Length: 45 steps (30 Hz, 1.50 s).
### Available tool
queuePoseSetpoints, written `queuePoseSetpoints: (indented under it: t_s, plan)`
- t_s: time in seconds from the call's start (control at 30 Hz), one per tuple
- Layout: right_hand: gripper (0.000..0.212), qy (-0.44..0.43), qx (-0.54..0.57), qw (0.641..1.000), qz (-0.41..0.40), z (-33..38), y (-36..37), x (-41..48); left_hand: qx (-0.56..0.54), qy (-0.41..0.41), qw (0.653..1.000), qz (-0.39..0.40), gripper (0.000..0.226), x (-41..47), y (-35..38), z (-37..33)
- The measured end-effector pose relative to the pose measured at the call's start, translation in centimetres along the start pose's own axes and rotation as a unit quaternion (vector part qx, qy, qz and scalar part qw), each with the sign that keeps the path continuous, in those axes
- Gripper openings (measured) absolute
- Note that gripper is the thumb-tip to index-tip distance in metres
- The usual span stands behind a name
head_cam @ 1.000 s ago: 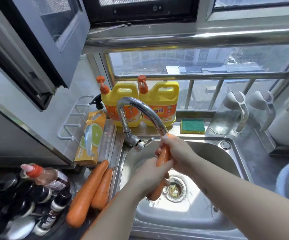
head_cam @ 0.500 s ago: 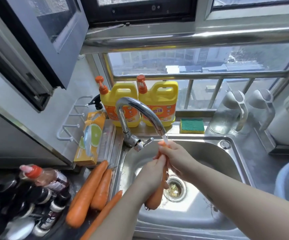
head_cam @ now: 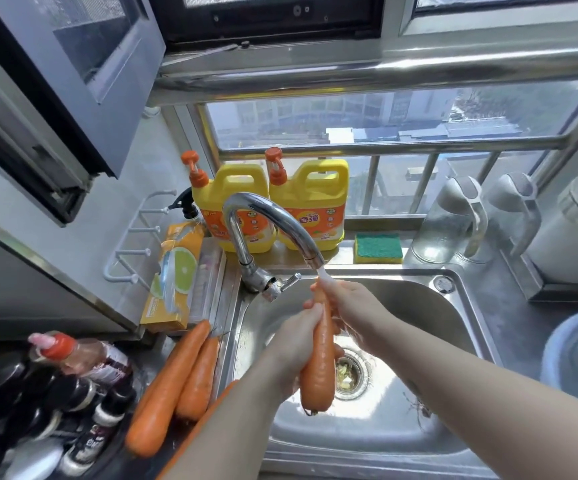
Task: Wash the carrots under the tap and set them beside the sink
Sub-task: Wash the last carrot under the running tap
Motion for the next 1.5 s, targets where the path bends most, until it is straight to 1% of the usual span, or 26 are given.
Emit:
queuePoseSetpoints:
  t_s: [0.03, 0.1, 0.17, 0.27, 0.33, 0.4, 0.47, 0.57, 0.63, 0.7, 0.77, 0.83, 0.9, 0.97, 1.0, 1.03, 1.1, 1.17, 1.23, 1.3, 1.33, 1.43, 1.5]
  plan:
    - [0.035, 0.001, 0.013, 1.0, 0.006, 0.0, 0.1, 0.0, -0.009, 0.003, 1.0, -0.001, 0.027, -0.1, 0.0, -0.1]
    - [0.037, 0.015, 0.036, 0.998, 0.048, -0.1, 0.6, -0.3, -0.02, 0.008, 1.0, -0.012, 0.026, 0.0, -0.2, -0.2]
    - [0.048, 0.028, 0.042, 0.996, 0.072, -0.1, 0.5, -0.5, -0.03, 0.005, 0.999, -0.012, 0.027, 0.1, -0.3, -0.2]
    - [0.036, -0.002, -0.009, 1.0, 0.018, 0.7, -0.8, -0.5, -0.037, -0.003, 0.999, 0.005, 0.03, 0.6, 0.3, -0.1]
    - [0.041, -0.02, -0.015, 1.0, 0.008, 0.9, -1.0, -0.5, -0.052, -0.004, 0.999, 0.006, 0.031, 0.9, 0.5, 0.0]
    - [0.038, -0.009, 0.007, 0.999, 0.035, 0.6, -0.5, -0.5, -0.067, 0.001, 0.998, -0.004, 0.031, 1.4, 0.2, 0.2]
    - [0.029, 0.019, 0.037, 0.997, 0.068, 0.1, -0.3, -0.8, -0.095, -0.006, 0.995, -0.01, 0.032, 1.7, 0.2, 0.5]
    - [0.022, 0.033, 0.037, 0.994, 0.101, -0.3, -0.8, -1.0, -0.118, -0.021, 0.992, -0.032, 0.038, 2.3, 0.3, 1.2]
    - [0.024, 0.029, 0.007, 0.994, 0.104, -0.2, -1.1, -1.2, -0.13, -0.021, 0.99, -0.047, 0.046, 2.9, 0.3, 1.5]
    - [0.025, 0.046, -0.065, 0.993, 0.089, -0.2, -2.0, -1.6, -0.148, -0.012, 0.987, -0.061, 0.051, 3.7, 0.2, 1.7]
    - [0.028, 0.081, -0.147, 0.981, 0.101, -0.4, -2.6, -2.3, -0.197, 0.008, 0.978, -0.071, 0.047, 4.4, 0.3, 1.5]
    - [0.037, 0.11, -0.198, 0.965, 0.135, -0.7, -2.5, -3.0, -0.246, 0.036, 0.965, -0.088, 0.037, 5.0, 0.4, 1.5]
    - [0.037, 0.125, -0.245, 0.952, 0.133, -1.2, -2.5, -3.2, -0.233, 0.061, 0.966, -0.091, 0.024, 5.3, 0.6, 1.5]
    - [0.02, 0.126, -0.298, 0.938, 0.123, -1.2, -2.9, -3.4, -0.204, 0.084, 0.973, -0.069, 0.017, 5.2, 0.9, 1.5]
    - [0.013, 0.128, -0.315, 0.932, 0.128, -1.1, -3.0, -3.7, -0.186, 0.088, 0.977, -0.063, 0.017, 5.2, 0.8, 1.6]
    - [0.01, 0.132, -0.324, 0.926, 0.138, -0.9, -3.0, -3.9, -0.174, 0.091, 0.979, -0.06, 0.018, 5.0, 0.7, 1.6]
    - [0.011, 0.138, -0.362, 0.91, 0.149, -0.3, -3.0, -4.6, -0.172, 0.092, 0.978, -0.068, 0.024, 5.0, 0.4, 1.7]
    - [0.02, 0.13, -0.406, 0.893, 0.147, 0.2, -3.0, -4.7, -0.174, 0.084, 0.978, -0.08, 0.03, 5.1, 0.5, 1.3]
    - [0.028, 0.119, -0.381, 0.906, 0.14, 0.2, -2.9, -4.6, -0.183, 0.079, 0.976, -0.083, 0.04, 5.0, 0.6, 0.6]
    - [0.027, 0.109, -0.337, 0.926, 0.13, 0.4, -3.3, -4.5, -0.204, 0.073, 0.974, -0.068, 0.046, 5.0, 0.5, 0.2]
    - [0.024, 0.108, -0.322, 0.932, 0.125, 0.5, -3.6, -4.6, -0.204, 0.073, 0.975, -0.047, 0.043, 4.9, 0.5, 0.1]
    - [0.023, 0.115, -0.301, 0.939, 0.121, 0.4, -4.5, -4.8, -0.156, 0.096, 0.983, 0.018, 0.021, 4.5, 0.7, 0.2]
    - [0.021, 0.104, -0.331, 0.93, 0.119, 0.6, -4.4, -4.9, -0.134, 0.106, 0.985, 0.011, 0.015, 4.5, 0.7, 0.2]
Point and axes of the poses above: each hand's wrist, its own x-axis towards the middle knuckle, its own y-axis out of the palm, z = x × y, the point moved 7 cm from there along x, towards the middle knuckle, and after that the axes turned 11 degrees about z, right-handed, at the moved point
